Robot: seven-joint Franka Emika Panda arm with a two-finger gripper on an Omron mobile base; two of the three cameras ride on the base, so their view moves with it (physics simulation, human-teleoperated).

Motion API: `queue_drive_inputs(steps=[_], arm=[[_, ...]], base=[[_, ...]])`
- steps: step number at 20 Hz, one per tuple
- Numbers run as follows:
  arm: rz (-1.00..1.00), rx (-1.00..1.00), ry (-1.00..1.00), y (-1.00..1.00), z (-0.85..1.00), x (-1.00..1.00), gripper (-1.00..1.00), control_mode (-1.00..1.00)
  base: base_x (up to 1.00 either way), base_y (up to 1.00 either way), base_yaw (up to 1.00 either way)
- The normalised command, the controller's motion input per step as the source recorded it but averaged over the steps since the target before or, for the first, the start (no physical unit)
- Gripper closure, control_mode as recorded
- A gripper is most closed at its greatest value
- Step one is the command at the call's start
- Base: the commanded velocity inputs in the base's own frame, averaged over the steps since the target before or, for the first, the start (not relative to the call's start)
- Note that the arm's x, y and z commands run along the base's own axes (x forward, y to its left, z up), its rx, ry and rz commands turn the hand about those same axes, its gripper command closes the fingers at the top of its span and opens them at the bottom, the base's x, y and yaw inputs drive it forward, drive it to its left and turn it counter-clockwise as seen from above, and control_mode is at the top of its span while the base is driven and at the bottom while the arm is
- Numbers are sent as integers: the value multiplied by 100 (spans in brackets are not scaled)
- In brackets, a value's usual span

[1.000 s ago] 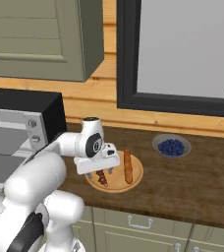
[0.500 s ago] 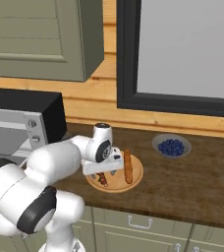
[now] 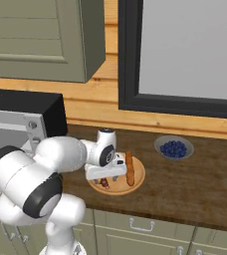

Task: Pick up the kebab skewer and baguette bread, and place them inside the toaster oven. Close the toaster oven door and start by setting the timer.

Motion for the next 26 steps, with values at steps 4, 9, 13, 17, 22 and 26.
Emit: queue_drive_inputs(steps=[4,9,13,17,22,26], arm=[[0,0,2,0,-18,0,100,-100],[0,0,8,4,-17,-2,100,-100],[0,3,0,19,61,-61,100,-100],[0,2,0,85,95,-99,100,-100],[-1,0,0,100,69,-93,100,-100],[-8,0,-7,100,56,-57,100,-100]], base=[[0,0,0],[0,0,0],[0,0,0],[0,0,0],[0,0,0],[0,0,0]])
